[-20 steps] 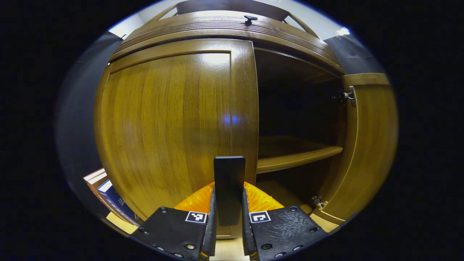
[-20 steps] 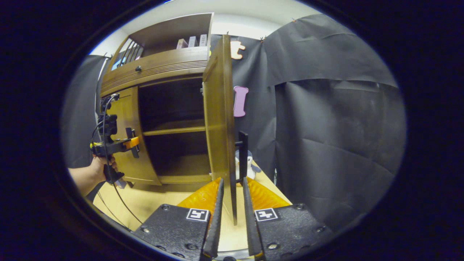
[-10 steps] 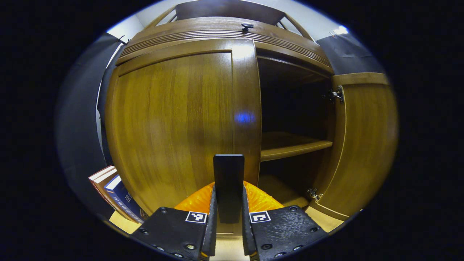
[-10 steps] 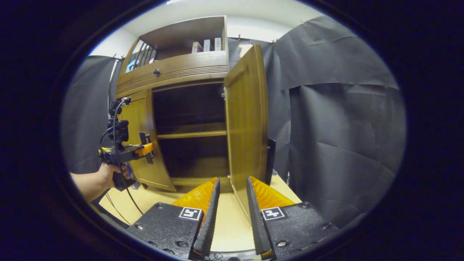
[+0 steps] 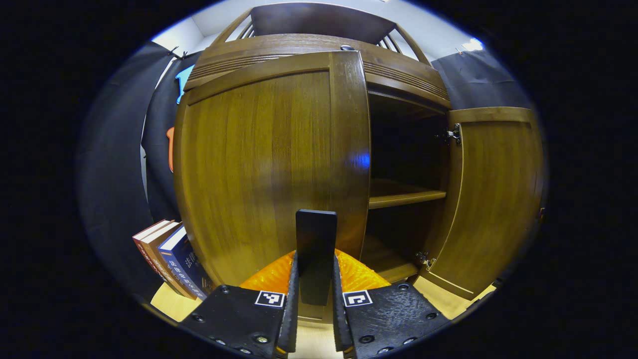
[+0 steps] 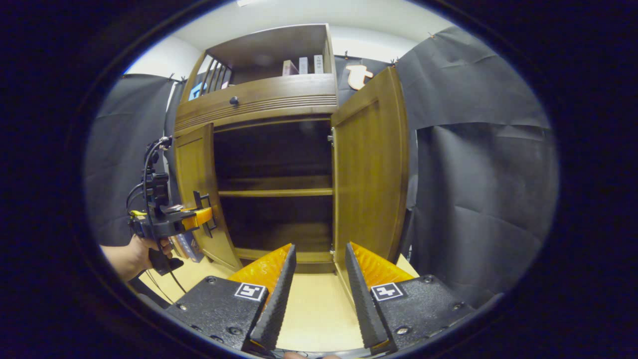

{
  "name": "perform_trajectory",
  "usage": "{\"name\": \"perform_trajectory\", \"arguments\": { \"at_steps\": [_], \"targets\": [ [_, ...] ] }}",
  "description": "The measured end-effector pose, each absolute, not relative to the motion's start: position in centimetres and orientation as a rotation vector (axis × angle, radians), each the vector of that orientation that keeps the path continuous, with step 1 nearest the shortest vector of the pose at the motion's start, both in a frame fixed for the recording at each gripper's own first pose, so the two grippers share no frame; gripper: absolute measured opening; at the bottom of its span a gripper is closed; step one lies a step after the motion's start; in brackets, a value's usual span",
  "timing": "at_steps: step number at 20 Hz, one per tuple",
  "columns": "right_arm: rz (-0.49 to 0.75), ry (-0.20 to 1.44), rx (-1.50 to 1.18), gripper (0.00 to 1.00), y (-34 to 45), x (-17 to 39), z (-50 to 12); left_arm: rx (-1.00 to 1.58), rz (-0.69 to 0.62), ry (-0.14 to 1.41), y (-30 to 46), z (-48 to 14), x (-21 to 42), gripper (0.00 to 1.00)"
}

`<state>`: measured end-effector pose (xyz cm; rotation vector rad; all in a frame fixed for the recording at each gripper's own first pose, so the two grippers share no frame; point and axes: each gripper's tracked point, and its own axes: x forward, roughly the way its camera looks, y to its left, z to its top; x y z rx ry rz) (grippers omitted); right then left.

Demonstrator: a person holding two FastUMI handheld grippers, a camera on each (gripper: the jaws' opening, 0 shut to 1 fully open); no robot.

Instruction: Open the right door of the double-door shoe cabinet with the right hand, and open the left door with the left hand.

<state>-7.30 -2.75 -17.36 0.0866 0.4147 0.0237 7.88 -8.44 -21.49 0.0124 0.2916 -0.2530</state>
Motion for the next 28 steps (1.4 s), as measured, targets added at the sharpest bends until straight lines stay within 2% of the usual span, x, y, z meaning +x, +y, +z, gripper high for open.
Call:
{"name": "perform_trajectory", "arguments": {
  "at_steps": [9,13,15,18,20,21,22,23,25,28],
  "targets": [
    [0.205,0.409,0.074,0.64,3.3,-3.9,-17.9,0.036,-0.192,0.313,-2.9,-20.6,2.1,0.28],
    [0.277,0.414,0.073,0.65,6.1,-2.8,-18.2,0.032,-0.095,0.329,1.5,-20.9,-0.7,0.28],
    [0.313,0.410,0.064,0.72,7.6,-2.4,-18.1,0.036,-0.037,0.340,4.0,-21.2,-1.8,0.28],
    [0.350,0.405,0.055,0.72,9.3,-1.8,-18.1,0.033,0.048,0.349,7.3,-21.5,-3.2,0.27],
    [0.367,0.410,0.057,0.77,10.3,-1.4,-18.3,0.031,0.090,0.345,8.8,-21.4,-4.1,0.28],
    [0.378,0.415,0.060,0.75,10.8,-1.3,-18.5,0.046,0.123,0.334,9.9,-21.2,-4.0,0.27],
    [0.386,0.418,0.060,0.75,11.0,-1.3,-18.7,0.058,0.157,0.330,11.2,-21.5,-3.9,0.35],
    [0.390,0.420,0.057,0.75,11.3,-1.3,-18.7,0.058,0.180,0.331,12.2,-21.4,-4.6,0.00],
    [0.396,0.423,0.050,0.77,12.0,-1.2,-18.9,0.003,0.170,0.334,12.6,-21.2,-4.7,0.06],
    [0.404,0.429,0.046,0.75,12.8,-1.0,-19.2,-0.016,0.153,0.335,13.6,-21.2,-4.7,0.06]
  ]
}}
